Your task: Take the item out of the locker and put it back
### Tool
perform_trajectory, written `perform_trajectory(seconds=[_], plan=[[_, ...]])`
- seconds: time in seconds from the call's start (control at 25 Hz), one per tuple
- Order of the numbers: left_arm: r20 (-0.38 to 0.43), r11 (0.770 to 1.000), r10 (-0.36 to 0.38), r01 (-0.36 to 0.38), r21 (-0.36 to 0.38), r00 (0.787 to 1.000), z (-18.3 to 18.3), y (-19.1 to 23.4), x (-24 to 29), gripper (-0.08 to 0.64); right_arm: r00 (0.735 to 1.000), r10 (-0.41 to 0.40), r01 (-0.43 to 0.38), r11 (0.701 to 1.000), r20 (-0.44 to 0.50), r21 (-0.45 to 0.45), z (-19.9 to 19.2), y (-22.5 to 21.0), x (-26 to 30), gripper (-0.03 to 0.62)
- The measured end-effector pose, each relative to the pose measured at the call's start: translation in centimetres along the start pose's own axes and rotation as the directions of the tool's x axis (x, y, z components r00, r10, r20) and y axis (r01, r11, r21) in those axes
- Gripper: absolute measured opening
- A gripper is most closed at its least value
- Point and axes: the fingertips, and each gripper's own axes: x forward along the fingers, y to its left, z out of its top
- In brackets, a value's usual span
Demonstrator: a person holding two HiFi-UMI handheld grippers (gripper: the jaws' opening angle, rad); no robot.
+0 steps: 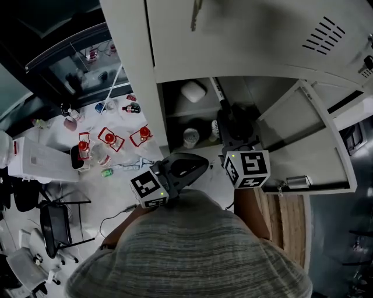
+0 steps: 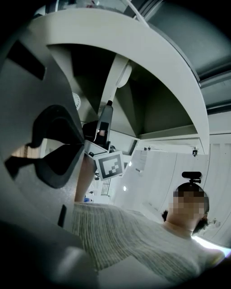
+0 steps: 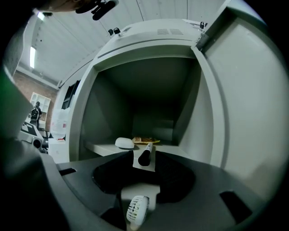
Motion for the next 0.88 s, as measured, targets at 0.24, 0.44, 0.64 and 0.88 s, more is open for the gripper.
perform_trajectory(seconds=[0.24, 0.44, 0.64, 0.88], plan=[[-0.003, 0.999, 0.047, -0.047, -0.006, 0.999, -0.1, 0.2, -0.5, 0.009, 1.0, 0.002, -0.002, 1.0, -0.002, 0.012, -0.6, -0.1, 0.6, 0.091], [-0.008, 0.998, 0.07, -0.07, -0.002, 0.998, -0.2, 0.3, -0.7, 0.009, 0.999, -0.022, 0.021, 0.999, 0.028, 0.029, -0.5, -0.7, 0.3, 0.082], [-0.007, 0.996, 0.085, -0.085, -0.005, 0.996, -0.4, 0.2, -0.8, 0.009, 0.996, -0.032, 0.029, 0.999, 0.088, 0.045, 0.4, -0.9, -0.3, 0.081], [-0.002, 0.995, 0.097, -0.097, 0.002, 0.995, -0.3, 0.0, -0.6, 0.008, 0.979, -0.038, 0.028, 0.998, 0.198, 0.055, 3.0, -0.9, -2.1, 0.081]])
